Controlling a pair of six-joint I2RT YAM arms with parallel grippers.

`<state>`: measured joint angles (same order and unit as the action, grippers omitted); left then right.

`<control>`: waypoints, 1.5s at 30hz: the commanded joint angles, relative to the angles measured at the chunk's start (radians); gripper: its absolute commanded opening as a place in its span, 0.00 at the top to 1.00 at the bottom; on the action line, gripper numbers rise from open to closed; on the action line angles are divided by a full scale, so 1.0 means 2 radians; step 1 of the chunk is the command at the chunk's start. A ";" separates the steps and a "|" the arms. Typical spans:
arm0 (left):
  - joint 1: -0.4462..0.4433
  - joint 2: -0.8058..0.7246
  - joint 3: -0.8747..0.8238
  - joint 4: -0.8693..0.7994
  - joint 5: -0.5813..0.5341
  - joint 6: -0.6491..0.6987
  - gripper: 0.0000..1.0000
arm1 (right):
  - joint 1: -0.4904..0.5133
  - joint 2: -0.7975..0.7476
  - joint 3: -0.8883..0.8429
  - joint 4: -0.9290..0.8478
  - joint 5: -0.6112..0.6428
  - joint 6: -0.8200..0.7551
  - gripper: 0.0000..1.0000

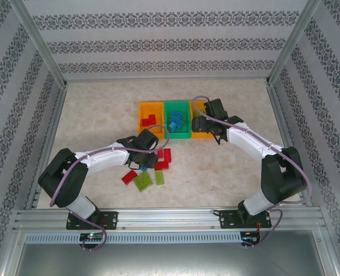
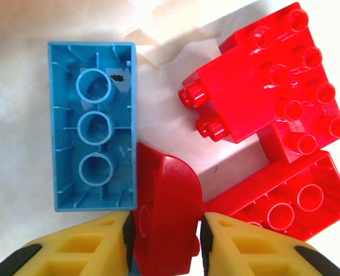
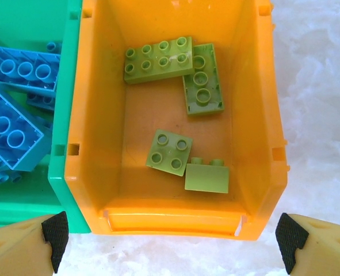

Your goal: Sort the legos into containers by color

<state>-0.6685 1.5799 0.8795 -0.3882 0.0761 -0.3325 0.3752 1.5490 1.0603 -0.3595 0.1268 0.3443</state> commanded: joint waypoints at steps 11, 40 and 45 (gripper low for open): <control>-0.008 0.012 0.012 -0.006 -0.006 -0.007 0.55 | -0.006 -0.010 -0.011 0.006 0.001 0.009 0.04; -0.009 -0.004 0.011 -0.008 -0.011 -0.017 0.76 | -0.011 -0.016 -0.018 0.006 0.003 0.007 0.03; -0.009 -0.025 0.024 -0.019 -0.011 -0.025 0.75 | -0.010 -0.019 -0.020 0.008 0.002 0.006 0.03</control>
<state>-0.6689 1.5730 0.8913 -0.3939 0.0700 -0.3550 0.3618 1.5429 1.0370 -0.3538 0.1265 0.3443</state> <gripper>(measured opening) 0.251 0.967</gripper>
